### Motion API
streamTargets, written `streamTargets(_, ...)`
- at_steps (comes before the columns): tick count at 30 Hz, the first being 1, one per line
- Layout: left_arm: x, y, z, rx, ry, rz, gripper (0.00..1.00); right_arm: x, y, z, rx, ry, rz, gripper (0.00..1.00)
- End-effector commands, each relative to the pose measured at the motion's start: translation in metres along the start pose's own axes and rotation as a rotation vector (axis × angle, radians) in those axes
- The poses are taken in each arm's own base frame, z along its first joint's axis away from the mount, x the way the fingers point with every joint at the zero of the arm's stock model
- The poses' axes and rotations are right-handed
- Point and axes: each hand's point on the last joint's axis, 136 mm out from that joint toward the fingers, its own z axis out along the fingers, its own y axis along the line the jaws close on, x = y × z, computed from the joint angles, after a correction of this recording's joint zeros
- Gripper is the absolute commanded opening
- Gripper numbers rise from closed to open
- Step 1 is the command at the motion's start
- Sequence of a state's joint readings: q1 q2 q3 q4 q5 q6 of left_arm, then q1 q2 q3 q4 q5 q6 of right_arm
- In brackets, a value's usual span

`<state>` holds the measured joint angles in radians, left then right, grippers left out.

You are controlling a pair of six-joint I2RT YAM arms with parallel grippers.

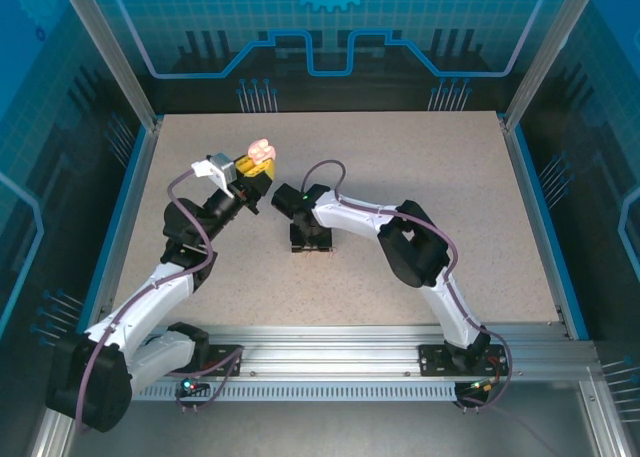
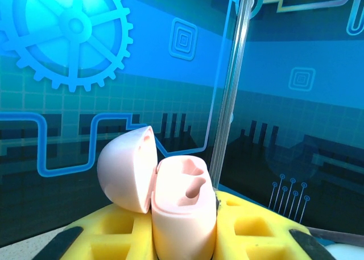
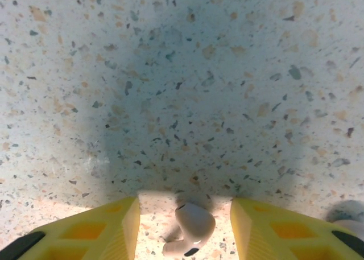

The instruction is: Insert the wireless bluetooth earbuds into the charging case

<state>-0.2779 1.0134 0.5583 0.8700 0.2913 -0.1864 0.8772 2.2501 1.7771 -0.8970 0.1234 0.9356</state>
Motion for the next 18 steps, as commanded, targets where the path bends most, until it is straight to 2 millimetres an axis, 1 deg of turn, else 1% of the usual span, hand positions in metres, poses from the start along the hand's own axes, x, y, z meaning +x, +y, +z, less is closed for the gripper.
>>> streamTargets(1, -0.01, -0.002, -0.002, 0.004, -0.049, -0.005, 0.0, 0.013, -0.008, 0.001, 0.05, 0.028, -0.012, 0.49)
streamTargets(5, -0.01, -0.002, -0.002, 0.004, -0.05, -0.006, 0.0, 0.015, -0.018, 0.005, 0.097, 0.027, -0.023, 0.49)
streamTargets(8, -0.01, -0.003, -0.002, 0.006, -0.049, -0.008, 0.0, 0.016, -0.025, 0.005, 0.121, 0.019, -0.029, 0.48)
streamTargets(18, -0.011, -0.003, 0.0, 0.007, -0.049, -0.01, 0.0, 0.018, -0.035, -0.007, 0.139, -0.011, -0.046, 0.46)
